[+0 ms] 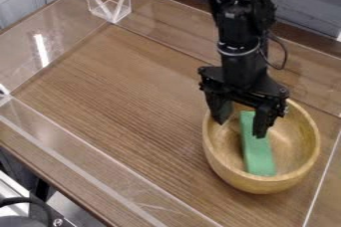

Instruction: Put the green block in the brown bowl

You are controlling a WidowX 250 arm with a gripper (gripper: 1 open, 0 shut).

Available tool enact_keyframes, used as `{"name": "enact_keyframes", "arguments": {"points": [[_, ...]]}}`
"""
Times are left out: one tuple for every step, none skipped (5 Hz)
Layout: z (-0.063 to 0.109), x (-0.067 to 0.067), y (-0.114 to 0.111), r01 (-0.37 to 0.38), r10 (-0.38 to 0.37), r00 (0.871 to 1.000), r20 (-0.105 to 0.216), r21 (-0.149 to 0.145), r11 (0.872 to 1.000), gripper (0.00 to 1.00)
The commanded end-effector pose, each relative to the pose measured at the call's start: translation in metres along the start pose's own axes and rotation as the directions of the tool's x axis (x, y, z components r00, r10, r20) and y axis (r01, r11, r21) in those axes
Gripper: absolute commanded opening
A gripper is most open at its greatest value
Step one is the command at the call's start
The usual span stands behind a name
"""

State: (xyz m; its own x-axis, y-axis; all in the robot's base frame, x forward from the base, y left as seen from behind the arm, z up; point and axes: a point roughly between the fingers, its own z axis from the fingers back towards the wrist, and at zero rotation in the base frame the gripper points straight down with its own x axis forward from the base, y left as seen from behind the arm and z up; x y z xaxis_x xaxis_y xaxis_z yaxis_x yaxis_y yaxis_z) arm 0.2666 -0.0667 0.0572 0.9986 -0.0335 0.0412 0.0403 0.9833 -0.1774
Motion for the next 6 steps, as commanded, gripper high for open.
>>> {"name": "enact_keyframes", "arguments": {"points": [[0.003, 0.006, 0.004, -0.008, 0.008, 0.999, 0.035, -0.005, 1.0, 1.0], [0.002, 0.006, 0.006, -0.011, 0.011, 0.999, 0.034, -0.008, 1.0, 1.0], [0.001, 0.006, 0.009, -0.014, 0.014, 0.999, 0.032, -0.012, 1.0, 1.0], [-0.001, 0.006, 0.012, -0.017, 0.018, 0.999, 0.031, -0.015, 1.0, 1.0], [-0.004, 0.006, 0.013, -0.019, 0.02, 0.999, 0.031, -0.017, 1.0, 1.0], [-0.007, 0.006, 0.015, -0.021, 0.021, 0.999, 0.032, -0.018, 1.0, 1.0]]}}
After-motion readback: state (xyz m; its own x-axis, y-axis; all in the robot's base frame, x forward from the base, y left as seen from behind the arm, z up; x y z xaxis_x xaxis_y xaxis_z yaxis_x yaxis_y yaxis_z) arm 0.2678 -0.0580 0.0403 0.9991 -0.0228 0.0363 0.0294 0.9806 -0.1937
